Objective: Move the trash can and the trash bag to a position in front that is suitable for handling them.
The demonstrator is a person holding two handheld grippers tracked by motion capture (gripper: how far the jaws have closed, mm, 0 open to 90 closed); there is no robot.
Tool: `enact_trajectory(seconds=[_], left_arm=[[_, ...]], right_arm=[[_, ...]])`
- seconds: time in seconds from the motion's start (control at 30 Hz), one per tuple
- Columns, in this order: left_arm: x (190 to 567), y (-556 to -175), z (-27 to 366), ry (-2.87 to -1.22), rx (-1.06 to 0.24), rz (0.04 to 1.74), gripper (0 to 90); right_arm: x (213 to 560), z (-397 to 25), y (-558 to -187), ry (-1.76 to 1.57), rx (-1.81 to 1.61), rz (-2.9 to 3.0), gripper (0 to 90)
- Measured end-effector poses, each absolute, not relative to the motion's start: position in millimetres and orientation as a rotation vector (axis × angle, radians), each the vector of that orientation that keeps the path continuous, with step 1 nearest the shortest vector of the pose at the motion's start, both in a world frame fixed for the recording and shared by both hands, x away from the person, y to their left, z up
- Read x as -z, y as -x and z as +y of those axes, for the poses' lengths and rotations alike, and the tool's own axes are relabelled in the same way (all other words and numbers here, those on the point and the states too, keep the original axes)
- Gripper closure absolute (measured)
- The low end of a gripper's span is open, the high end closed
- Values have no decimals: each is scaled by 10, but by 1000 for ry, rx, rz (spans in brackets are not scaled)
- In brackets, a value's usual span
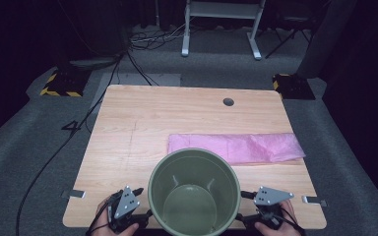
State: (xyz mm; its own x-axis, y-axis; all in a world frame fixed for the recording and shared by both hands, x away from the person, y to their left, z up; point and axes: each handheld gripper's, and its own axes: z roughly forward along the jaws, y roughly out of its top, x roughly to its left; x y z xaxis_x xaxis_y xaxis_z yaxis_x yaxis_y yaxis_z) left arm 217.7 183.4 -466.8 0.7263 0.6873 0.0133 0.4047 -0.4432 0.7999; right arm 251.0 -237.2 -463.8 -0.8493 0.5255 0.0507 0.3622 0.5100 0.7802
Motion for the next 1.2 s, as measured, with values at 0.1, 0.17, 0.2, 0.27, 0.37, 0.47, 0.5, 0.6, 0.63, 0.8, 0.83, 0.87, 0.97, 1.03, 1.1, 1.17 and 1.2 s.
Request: enact_trajectory(seconds=[0.1,0.17,0.2,0.27,0.37,0.47,0.5,0.6,0.63,0.8,0.83,0.87,0.97,1.03,1.1,1.17,1.2], left_arm=[[4651,-2102,1774,-2089,-418,802,299],[4635,-2082,1702,-2117,-436,786,298],[4644,-2117,1663,-2124,-425,768,297],[4664,-2168,1649,-2141,-437,774,300],[4689,-2268,1636,-2135,-428,778,300],[4704,-2400,1640,-2134,-439,781,299],[4704,-2400,1640,-2134,-439,781,299],[4694,-2486,1660,-2118,-457,785,295],[4689,-2500,1672,-2111,-457,786,293],[4708,-2545,1780,-2087,-468,825,292],[4713,-2552,1796,-2086,-470,831,292],[4713,-2552,1796,-2086,-470,831,291],[4718,-2565,1836,-2078,-478,846,291],[4723,-2572,1858,-2075,-482,857,291],[4741,-2598,1884,-2067,-484,875,292],[4748,-2605,1890,-2066,-486,881,292],[4752,-2610,1894,-2068,-488,883,292]], right_arm=[[4629,-2292,-2374,-687,-1285,2601,248],[4630,-2250,-2352,-667,-1303,2612,258],[4636,-2174,-2352,-631,-1325,2610,269],[4641,-2127,-2399,-617,-1297,2629,256],[4642,-2061,-2491,-615,-1310,2609,276],[4642,-1981,-2617,-615,-1321,2587,276],[4642,-1981,-2617,-615,-1321,2587,276],[4621,-1927,-2753,-596,-1314,2584,273],[4600,-1939,-2804,-588,-1307,2590,267],[4521,-2267,-3250,-685,-1280,2556,252],[4525,-2328,-3340,-721,-1257,2542,246],[4525,-2328,-3340,-721,-1257,2542,246],[4558,-2504,-3684,-830,-1154,2472,217],[4566,-2529,-3755,-856,-1148,2458,213],[4600,-2579,-3947,-932,-1115,2417,197],[4633,-2582,-4057,-966,-1097,2403,192],[4633,-2582,-4057,-966,-1097,2403,192]])
